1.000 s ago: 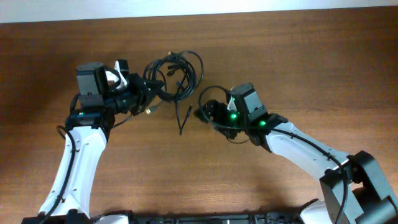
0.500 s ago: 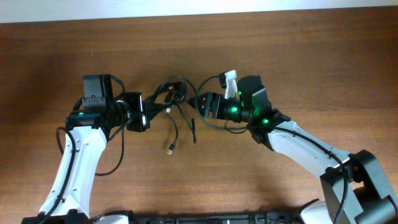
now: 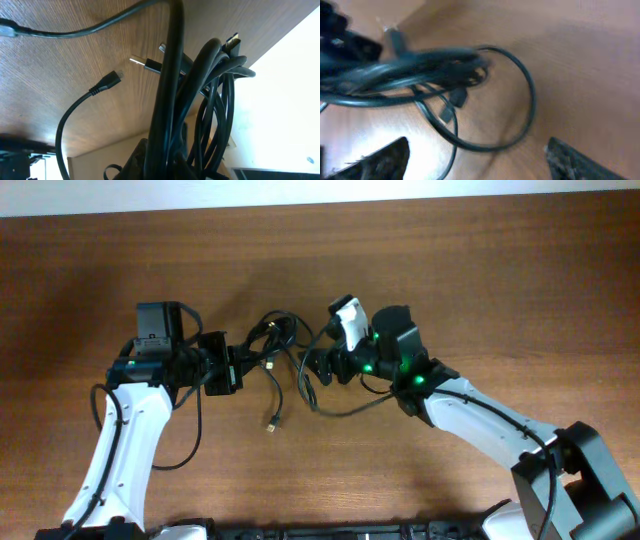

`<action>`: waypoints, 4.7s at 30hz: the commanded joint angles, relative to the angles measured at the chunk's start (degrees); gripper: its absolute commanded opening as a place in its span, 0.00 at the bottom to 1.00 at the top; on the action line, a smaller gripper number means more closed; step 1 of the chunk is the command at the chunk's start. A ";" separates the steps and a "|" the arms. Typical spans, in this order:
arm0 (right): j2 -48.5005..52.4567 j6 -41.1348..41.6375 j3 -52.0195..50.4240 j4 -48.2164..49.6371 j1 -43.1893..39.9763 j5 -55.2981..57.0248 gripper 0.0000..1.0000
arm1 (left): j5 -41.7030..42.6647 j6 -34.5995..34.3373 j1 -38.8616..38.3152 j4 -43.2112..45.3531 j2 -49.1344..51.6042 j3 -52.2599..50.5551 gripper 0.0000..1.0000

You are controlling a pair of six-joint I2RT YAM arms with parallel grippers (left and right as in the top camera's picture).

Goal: Untangle cables

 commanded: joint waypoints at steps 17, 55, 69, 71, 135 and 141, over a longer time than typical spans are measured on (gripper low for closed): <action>-1.36 -0.63 0.11 -10.36 5.90 8.31 0.04 | -4.04 -0.55 0.81 0.59 -0.59 0.74 0.00; -6.75 9.70 0.26 -11.58 0.92 -17.90 0.74 | -23.23 42.01 -8.98 7.91 -0.68 10.14 0.00; -6.62 10.19 0.26 -11.23 5.31 1.20 0.04 | -12.81 42.47 -9.22 7.19 -0.68 11.28 0.00; -6.64 10.19 0.26 -11.06 5.20 -1.38 0.04 | -14.60 46.36 -9.20 7.30 -0.66 11.28 0.00; -11.41 83.89 0.39 23.37 -15.39 -12.13 0.04 | -36.39 70.18 -27.58 4.44 3.43 11.19 0.00; -11.41 83.95 0.39 25.20 -15.39 -11.58 0.04 | -36.37 70.16 -27.58 4.46 3.43 11.21 0.00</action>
